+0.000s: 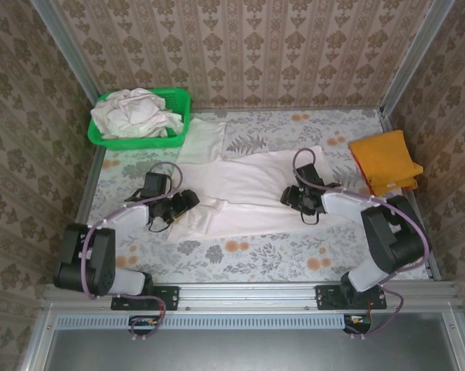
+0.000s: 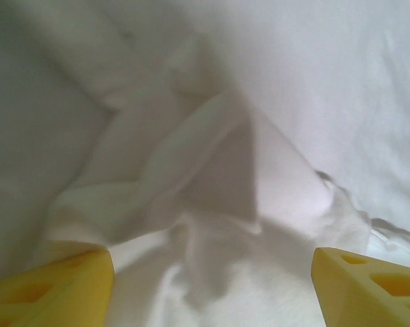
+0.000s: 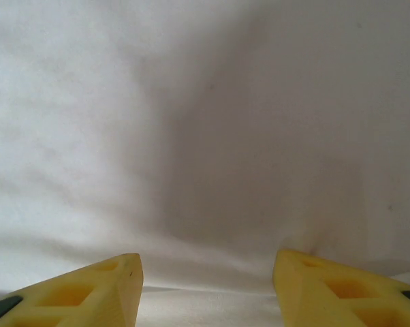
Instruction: Fold and stack the t-shirts
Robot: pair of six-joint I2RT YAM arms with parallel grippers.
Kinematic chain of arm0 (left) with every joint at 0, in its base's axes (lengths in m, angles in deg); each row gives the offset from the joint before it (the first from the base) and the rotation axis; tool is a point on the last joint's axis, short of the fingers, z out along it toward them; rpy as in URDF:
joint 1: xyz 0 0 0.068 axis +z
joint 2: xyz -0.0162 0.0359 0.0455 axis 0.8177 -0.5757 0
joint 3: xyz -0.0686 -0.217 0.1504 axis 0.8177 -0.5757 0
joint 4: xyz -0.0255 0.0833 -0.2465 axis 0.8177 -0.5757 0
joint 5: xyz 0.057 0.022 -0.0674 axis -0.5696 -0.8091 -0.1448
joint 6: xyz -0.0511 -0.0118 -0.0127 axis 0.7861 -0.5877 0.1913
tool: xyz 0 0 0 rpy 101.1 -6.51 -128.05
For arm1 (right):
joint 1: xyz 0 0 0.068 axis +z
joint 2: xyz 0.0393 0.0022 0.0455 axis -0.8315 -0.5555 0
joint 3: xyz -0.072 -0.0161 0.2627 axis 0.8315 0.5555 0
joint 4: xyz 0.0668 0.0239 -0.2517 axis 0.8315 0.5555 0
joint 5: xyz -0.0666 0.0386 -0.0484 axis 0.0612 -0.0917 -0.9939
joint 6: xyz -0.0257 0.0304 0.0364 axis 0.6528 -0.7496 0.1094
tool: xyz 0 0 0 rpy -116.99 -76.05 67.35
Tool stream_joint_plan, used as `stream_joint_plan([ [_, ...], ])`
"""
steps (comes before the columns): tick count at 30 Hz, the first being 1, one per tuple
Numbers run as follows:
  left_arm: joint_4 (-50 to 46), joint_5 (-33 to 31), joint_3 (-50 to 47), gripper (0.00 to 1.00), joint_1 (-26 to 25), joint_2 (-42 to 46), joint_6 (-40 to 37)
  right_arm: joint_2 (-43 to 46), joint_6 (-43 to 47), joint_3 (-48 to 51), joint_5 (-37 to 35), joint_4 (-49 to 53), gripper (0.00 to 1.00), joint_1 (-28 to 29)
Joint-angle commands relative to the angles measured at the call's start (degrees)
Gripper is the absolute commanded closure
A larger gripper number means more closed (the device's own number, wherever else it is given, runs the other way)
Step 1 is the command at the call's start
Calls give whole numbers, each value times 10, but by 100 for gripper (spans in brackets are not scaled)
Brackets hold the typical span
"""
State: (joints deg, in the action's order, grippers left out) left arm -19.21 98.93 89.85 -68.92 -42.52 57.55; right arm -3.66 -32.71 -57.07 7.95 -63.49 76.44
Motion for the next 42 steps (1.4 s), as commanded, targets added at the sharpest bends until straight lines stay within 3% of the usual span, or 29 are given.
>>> stream_joint_plan([
  [1,-62,-20,-22,21,4,49,-20,66,-49,63,3,44,44,8],
  [6,-61,-21,-42,20,0,99,-11,158,-72,112,-3,59,44,12],
  [10,-68,-31,-6,16,0,113,-32,192,-35,86,-28,81,43,11],
  [14,-61,-63,65,0,9,92,-118,191,32,37,-45,75,37,9],
  [22,-59,-59,257,0,19,-66,-339,174,94,-3,-53,13,28,7],
  [26,-87,-51,339,0,18,-156,-393,132,95,-22,-31,-1,30,0],
  [30,-109,-34,398,0,18,-225,-394,53,78,-53,-16,25,32,-18],
  [36,-74,-21,393,0,13,-237,-366,-47,56,-84,-7,31,34,-47],
  [42,-75,-29,382,0,14,-236,-365,-106,40,-128,-35,103,37,-64],
])
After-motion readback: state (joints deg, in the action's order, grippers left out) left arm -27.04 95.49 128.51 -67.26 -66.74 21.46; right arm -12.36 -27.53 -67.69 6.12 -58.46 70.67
